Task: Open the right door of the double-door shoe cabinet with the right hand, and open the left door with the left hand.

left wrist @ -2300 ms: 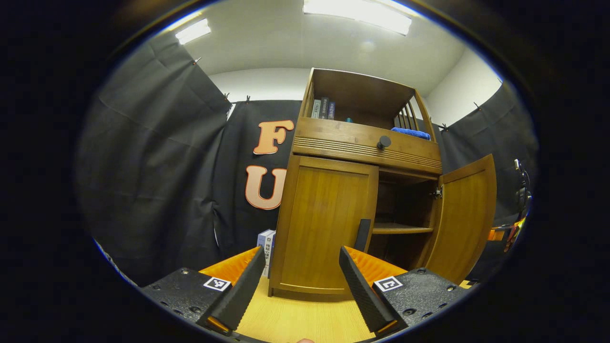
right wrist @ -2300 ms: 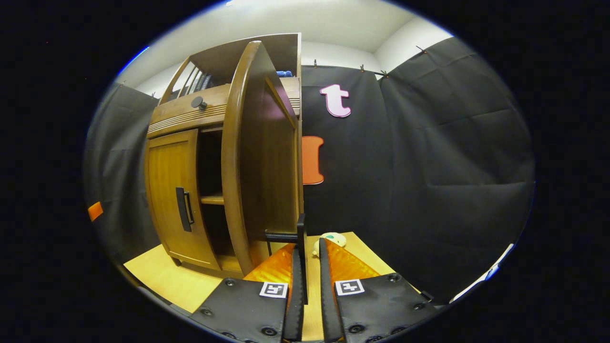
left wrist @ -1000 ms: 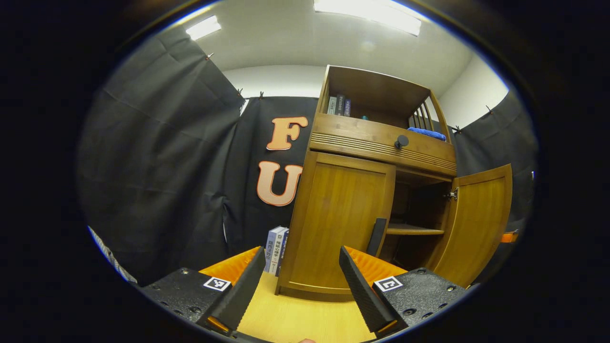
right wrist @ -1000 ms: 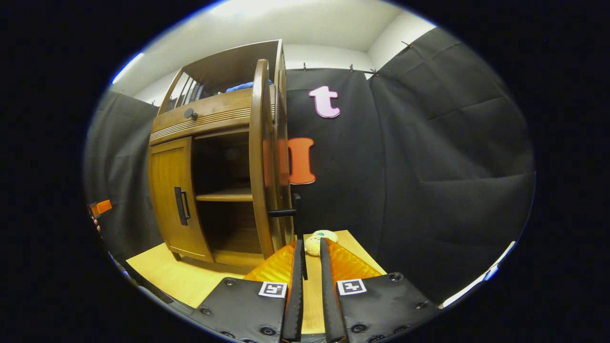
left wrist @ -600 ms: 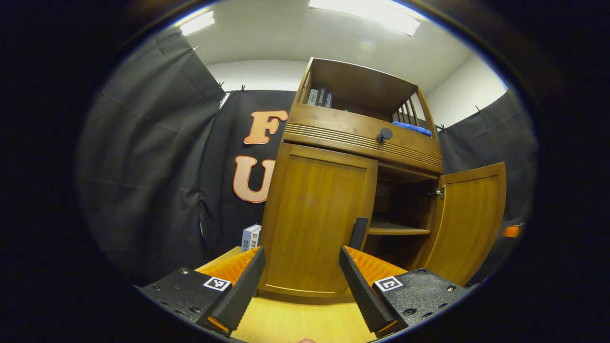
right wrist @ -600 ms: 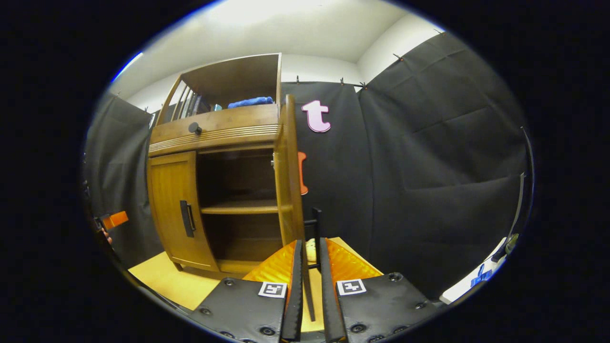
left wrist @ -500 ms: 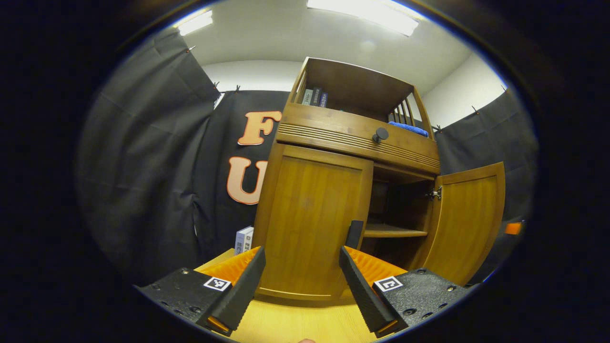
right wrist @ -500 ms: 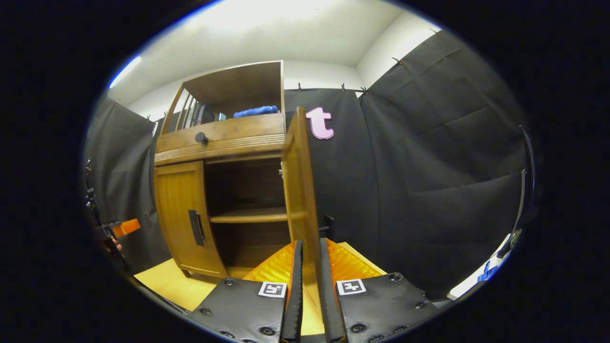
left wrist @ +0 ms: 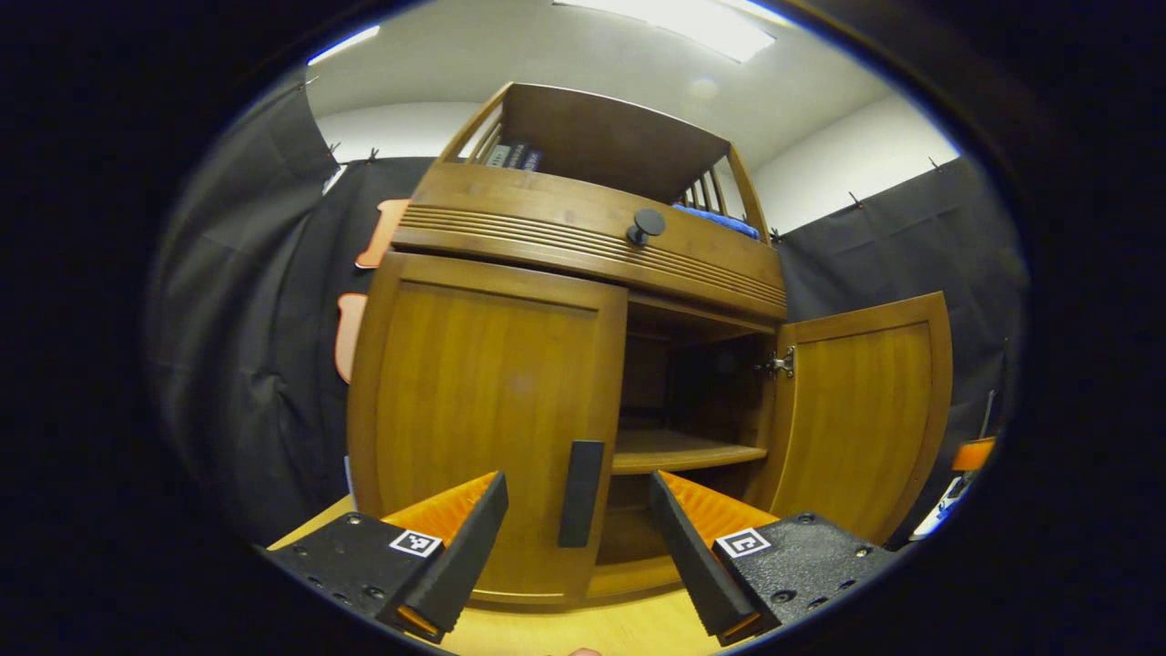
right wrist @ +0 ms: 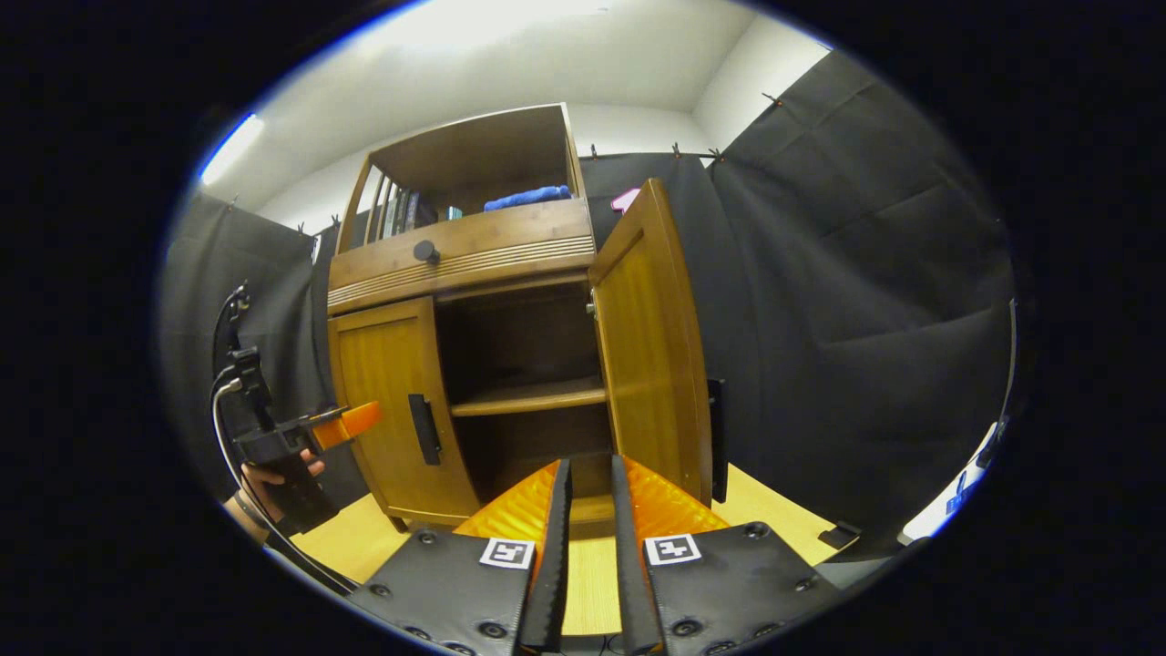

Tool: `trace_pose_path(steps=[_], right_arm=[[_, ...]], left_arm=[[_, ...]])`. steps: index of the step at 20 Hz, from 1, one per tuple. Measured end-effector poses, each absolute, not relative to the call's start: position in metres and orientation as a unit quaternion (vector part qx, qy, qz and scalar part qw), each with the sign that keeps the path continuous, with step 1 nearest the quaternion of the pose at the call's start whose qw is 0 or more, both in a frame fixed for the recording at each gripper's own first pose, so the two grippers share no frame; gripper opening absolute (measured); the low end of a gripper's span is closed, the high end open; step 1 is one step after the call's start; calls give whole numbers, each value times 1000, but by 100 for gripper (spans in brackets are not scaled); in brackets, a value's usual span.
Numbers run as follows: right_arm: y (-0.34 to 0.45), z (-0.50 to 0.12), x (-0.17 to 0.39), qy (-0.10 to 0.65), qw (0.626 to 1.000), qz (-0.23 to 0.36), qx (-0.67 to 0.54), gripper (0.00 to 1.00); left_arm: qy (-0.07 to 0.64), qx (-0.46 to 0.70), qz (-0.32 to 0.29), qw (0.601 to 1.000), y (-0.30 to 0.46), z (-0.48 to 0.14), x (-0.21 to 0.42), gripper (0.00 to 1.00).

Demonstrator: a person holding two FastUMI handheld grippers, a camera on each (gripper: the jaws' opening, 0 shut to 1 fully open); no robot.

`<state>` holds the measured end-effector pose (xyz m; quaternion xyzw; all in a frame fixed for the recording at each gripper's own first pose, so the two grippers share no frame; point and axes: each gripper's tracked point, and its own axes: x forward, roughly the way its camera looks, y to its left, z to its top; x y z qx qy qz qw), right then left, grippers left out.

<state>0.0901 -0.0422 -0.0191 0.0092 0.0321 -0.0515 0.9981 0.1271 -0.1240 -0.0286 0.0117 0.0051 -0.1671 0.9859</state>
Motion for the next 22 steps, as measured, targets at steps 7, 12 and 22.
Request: trace_pose_path(steps=[7, 12, 22], right_arm=[[-13, -24, 94, 42, 999, -13, 0, 98], [-8, -35, 85, 55, 998, -4, 9, 98], [-19, -33, 88, 54, 998, -16, 19, 98]], left_arm=[[28, 31, -169, 985, -146, -63, 173, 95], [44, 51, -134, 989, -133, -91, 212, 91], [43, 74, -82, 993, -122, -106, 233, 87]])
